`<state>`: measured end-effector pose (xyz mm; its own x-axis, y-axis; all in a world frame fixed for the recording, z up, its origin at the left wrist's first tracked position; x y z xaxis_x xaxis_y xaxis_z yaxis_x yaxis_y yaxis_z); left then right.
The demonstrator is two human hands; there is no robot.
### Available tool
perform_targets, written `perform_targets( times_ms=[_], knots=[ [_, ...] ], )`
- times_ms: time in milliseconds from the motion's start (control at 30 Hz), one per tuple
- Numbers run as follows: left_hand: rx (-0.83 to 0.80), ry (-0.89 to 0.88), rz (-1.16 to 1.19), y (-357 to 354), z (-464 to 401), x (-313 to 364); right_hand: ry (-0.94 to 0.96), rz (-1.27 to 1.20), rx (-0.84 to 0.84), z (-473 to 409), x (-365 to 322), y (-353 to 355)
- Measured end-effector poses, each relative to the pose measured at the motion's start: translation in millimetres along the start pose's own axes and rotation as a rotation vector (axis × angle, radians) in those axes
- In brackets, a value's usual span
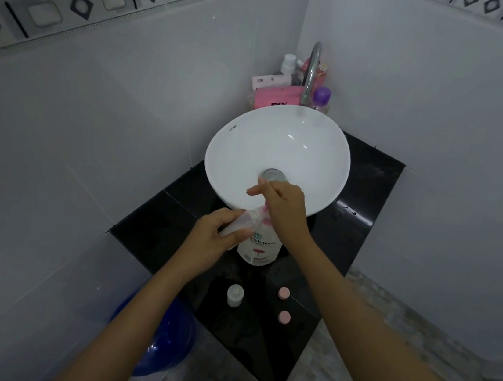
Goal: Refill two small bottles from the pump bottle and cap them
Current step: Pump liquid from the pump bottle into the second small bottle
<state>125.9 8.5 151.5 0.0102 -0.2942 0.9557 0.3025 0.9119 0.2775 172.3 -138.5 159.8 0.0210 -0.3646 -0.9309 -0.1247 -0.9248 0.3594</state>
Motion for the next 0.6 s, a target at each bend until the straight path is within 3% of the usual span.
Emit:
perform_targets(
  times_ms=[600],
  knots=[
    [-0.013, 0.016, 0.029, 1, -1, -4, -0.008, -0.064, -0.010, 2, 7, -4]
  ],
)
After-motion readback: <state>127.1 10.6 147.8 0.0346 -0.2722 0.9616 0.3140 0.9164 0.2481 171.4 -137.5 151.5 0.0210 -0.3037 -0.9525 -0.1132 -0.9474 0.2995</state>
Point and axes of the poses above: each hand's wrist, its own z-axis away from the middle knuckle, its own y-axis out of the back of the hand, x = y × z, the point moved 3 cm from there along -z, towards the middle knuckle, and after that the axes turned 2 degrees about y, right-handed, at the moved point
